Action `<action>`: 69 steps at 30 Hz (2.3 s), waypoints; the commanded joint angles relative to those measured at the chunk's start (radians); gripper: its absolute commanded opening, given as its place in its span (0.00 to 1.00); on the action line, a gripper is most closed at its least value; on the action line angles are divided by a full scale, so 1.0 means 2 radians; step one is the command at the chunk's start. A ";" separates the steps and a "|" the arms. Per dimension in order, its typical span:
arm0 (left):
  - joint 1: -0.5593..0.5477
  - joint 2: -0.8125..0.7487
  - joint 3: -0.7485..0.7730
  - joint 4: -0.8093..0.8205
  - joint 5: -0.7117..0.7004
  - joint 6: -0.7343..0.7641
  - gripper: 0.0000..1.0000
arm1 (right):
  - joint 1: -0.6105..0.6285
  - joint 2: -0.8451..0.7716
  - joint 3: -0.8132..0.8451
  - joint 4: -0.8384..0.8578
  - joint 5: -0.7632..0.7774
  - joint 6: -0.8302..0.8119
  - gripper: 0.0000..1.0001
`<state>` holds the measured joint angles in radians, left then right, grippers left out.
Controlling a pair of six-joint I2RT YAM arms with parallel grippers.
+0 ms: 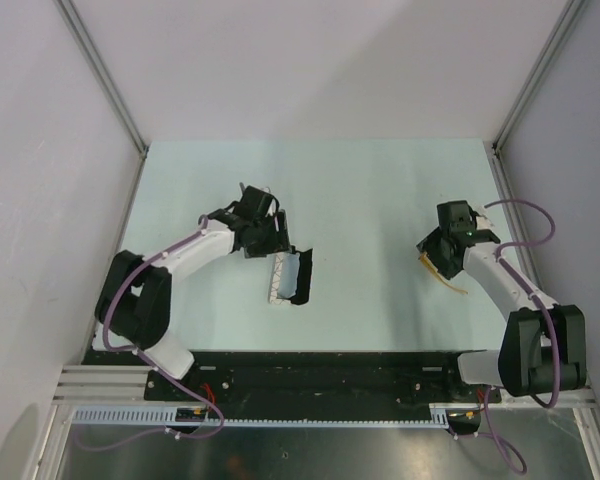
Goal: Organize the sunglasses
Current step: Pick up the sunglasses from the center of the board.
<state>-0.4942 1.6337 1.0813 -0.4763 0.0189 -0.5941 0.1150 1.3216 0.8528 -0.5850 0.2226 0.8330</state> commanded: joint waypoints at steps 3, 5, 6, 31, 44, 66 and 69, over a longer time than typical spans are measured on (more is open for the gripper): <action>0.005 -0.057 0.030 0.000 -0.032 0.015 0.82 | -0.005 -0.022 0.001 -0.079 0.058 0.237 0.63; 0.005 -0.065 0.034 -0.001 -0.048 0.024 0.86 | -0.005 -0.013 0.000 -0.102 0.064 0.285 0.59; 0.005 -0.073 0.035 -0.003 -0.054 0.026 0.89 | -0.007 -0.009 0.001 -0.116 0.063 0.301 0.58; 0.042 -0.107 0.028 -0.022 -0.055 0.084 0.95 | -0.015 0.047 -0.004 -0.062 0.042 0.434 0.54; 0.057 -0.093 0.030 -0.021 -0.049 0.085 0.95 | -0.022 0.103 -0.011 -0.031 0.029 0.454 0.47; 0.069 -0.104 0.012 -0.022 -0.048 0.085 0.95 | -0.054 0.083 -0.010 0.025 0.036 0.451 0.72; 0.070 -0.102 0.012 -0.021 -0.049 0.086 0.95 | -0.067 0.098 -0.010 0.037 0.028 0.457 0.73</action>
<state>-0.3634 1.4567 1.1080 -0.5297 -0.0761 -0.4431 0.0128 1.4841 0.8326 -0.5461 0.2707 1.7206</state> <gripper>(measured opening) 0.952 0.722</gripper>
